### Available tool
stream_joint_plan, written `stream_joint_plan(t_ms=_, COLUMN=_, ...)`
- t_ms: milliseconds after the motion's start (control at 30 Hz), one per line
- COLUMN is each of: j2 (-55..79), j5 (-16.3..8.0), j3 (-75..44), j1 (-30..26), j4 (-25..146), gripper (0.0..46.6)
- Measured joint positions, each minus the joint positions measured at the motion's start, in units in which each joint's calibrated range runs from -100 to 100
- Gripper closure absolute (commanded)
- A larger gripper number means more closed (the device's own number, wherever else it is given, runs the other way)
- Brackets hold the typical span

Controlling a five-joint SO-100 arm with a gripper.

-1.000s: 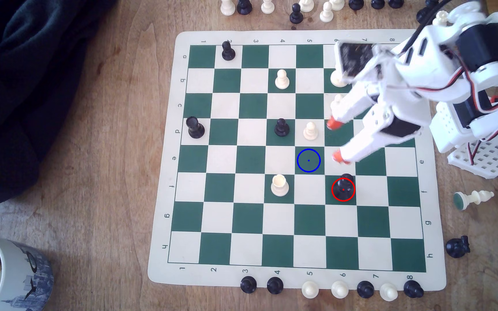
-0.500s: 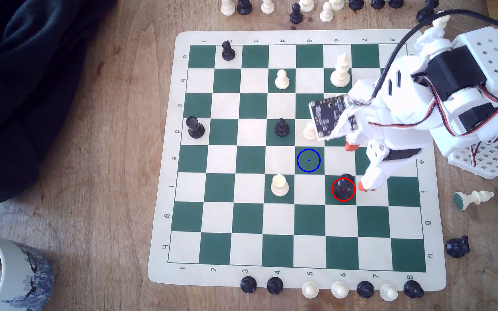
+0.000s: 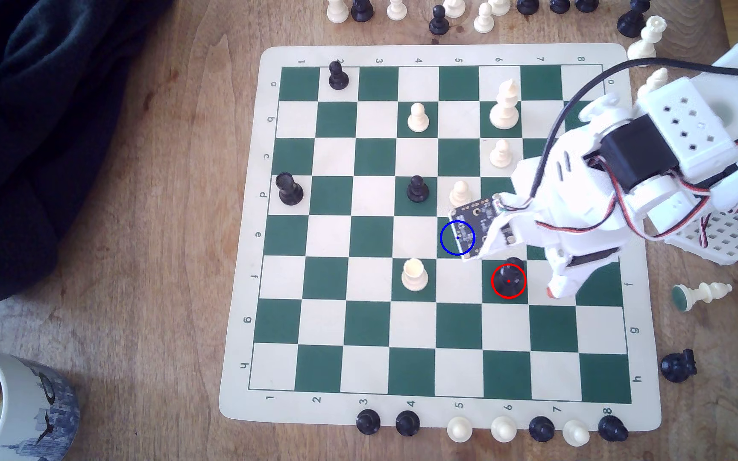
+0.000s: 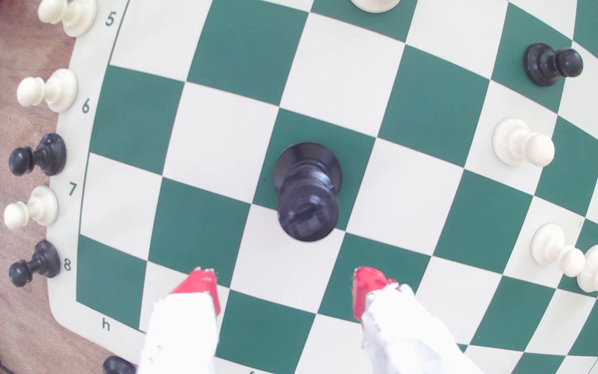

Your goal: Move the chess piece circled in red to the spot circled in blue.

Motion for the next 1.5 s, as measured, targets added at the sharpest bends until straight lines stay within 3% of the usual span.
stream_joint_plan(t_ms=467, j2=5.87, j5=0.49, j3=0.00, j1=2.21, j4=-6.22, gripper=29.8)
stream_joint_plan(t_ms=967, j2=6.95, j5=0.49, j3=0.00, j1=0.96, j4=-8.92, gripper=31.6)
stream_joint_plan(t_ms=1133, j2=6.95, j5=0.49, j3=0.00, j1=0.96, j4=-8.92, gripper=36.2)
stream_joint_plan(t_ms=1500, j2=6.95, j5=0.44, j3=0.00, j1=-0.22, j4=-7.73, gripper=39.4)
